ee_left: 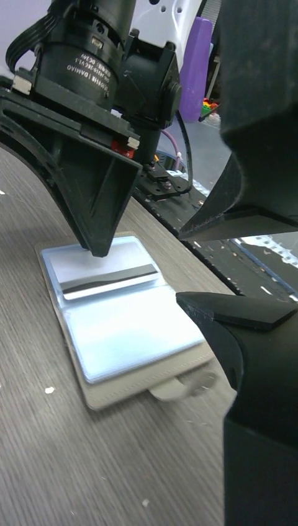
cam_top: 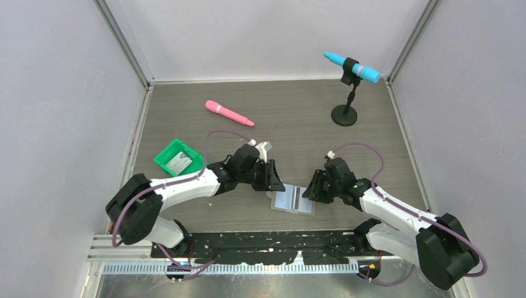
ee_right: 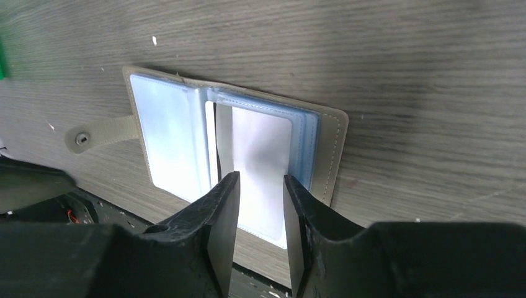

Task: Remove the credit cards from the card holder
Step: Remove the credit card from the card holder.

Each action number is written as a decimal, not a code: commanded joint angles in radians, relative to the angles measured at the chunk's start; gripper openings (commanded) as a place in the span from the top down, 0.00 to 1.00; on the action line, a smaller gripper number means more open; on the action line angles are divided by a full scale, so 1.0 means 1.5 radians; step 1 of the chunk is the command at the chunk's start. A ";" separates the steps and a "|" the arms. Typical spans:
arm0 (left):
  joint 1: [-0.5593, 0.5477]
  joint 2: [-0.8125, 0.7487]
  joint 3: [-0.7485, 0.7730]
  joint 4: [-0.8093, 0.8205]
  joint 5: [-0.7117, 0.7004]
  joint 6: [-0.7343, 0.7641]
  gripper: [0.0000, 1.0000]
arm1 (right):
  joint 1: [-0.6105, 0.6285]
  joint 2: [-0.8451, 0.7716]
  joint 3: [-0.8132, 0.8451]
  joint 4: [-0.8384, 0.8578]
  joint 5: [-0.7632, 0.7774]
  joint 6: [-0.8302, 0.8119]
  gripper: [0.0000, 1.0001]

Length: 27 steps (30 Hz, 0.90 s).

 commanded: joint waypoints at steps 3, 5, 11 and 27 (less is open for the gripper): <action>-0.004 0.088 -0.018 0.178 0.048 -0.030 0.64 | -0.003 0.036 -0.018 0.066 0.005 -0.009 0.63; -0.004 0.107 -0.017 0.191 0.049 -0.030 0.65 | -0.003 0.041 -0.023 0.071 0.003 -0.010 0.63; -0.006 0.154 -0.011 0.216 0.052 -0.027 0.65 | -0.003 0.031 -0.041 0.080 0.005 -0.011 0.65; -0.036 0.198 -0.018 0.229 -0.034 -0.057 0.67 | -0.004 0.017 -0.059 0.091 0.000 0.004 0.66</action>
